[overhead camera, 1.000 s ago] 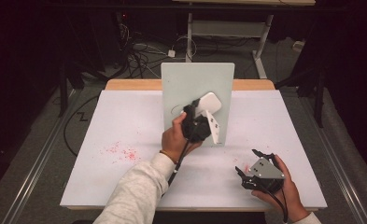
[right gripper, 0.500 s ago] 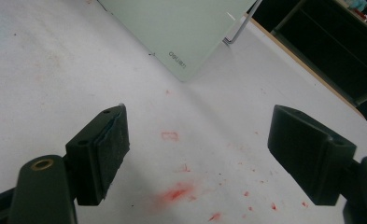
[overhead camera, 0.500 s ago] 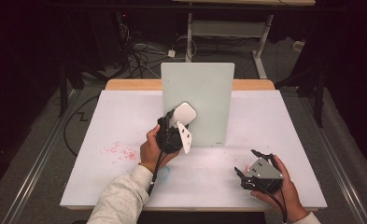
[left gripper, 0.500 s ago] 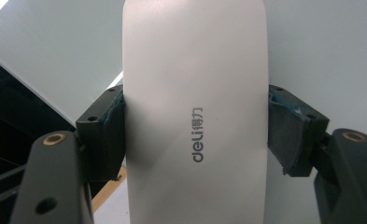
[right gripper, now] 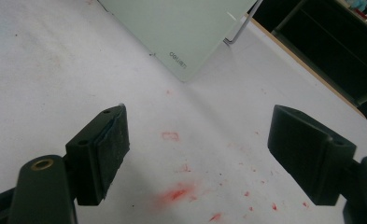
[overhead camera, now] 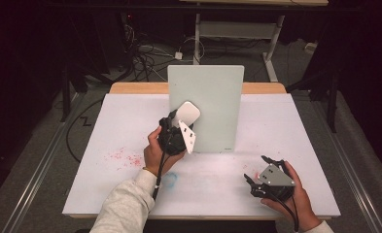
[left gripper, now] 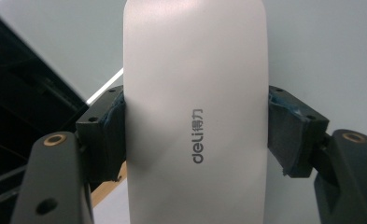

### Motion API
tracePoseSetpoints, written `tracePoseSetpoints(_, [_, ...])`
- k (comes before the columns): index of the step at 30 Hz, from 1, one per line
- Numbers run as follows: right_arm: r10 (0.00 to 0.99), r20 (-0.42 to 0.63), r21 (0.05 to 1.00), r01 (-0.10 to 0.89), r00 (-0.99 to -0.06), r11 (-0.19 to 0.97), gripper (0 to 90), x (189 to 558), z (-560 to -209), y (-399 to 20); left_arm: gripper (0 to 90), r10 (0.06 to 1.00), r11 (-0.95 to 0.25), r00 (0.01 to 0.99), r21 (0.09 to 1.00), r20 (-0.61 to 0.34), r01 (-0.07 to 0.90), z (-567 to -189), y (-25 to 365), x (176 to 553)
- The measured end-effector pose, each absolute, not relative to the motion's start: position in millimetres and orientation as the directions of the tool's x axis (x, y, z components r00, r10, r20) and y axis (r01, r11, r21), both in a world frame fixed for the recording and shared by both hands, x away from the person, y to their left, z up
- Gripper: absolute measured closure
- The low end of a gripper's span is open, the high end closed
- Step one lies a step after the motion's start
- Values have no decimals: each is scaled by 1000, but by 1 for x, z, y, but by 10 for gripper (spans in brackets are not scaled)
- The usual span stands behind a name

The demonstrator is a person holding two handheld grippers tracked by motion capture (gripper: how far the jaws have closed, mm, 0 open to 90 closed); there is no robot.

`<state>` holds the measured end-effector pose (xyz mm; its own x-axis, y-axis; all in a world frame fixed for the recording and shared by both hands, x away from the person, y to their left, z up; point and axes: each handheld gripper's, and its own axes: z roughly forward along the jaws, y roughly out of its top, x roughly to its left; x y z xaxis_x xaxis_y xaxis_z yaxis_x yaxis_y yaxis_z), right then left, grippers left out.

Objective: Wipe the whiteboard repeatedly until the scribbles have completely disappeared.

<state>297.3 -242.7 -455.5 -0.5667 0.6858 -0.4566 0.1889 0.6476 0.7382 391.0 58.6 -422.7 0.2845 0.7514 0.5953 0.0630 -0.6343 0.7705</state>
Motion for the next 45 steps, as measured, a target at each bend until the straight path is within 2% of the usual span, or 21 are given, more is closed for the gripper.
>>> tracePoseSetpoints(7, [685, -454, 738, 191, -570, 647, 212, 297, -455, -243, 288, 784, -595, 281, 799, 554, 85, -422, 65, 391])
tracePoseSetpoints(13, [683, -456, 737, 188, -570, 649, 212, 297, -454, -243, 288, 751, -641, 298, 759, 589, 113, -442, 73, 382])
tracePoseSetpoints(16, [684, -458, 738, 185, -568, 648, 212, 296, -454, -243, 288, 699, -699, 312, 707, 643, 110, -452, 75, 378])
tracePoseSetpoints(20, [686, -457, 740, 186, -567, 646, 212, 296, -454, -243, 288, 701, -697, 327, 704, 633, 132, -454, 77, 376])
tracePoseSetpoints(24, [686, -458, 740, 185, -566, 647, 212, 296, -454, -243, 288, 682, -717, 312, 689, 661, 107, -450, 77, 379])
tracePoseSetpoints(31, [686, -453, 737, 194, -569, 648, 212, 297, -456, -241, 287, 688, -707, 301, 704, 660, 73, -430, 65, 387])
tracePoseSetpoints(40, [677, -446, 734, 194, -586, 651, 214, 297, -457, -241, 287, 678, -717, 311, 693, 667, 75, -405, 20, 396])
tracePoseSetpoints(45, [675, -450, 733, 189, -585, 653, 214, 297, -455, -242, 288, 660, -731, 325, 679, 678, 67, -413, 0, 393])
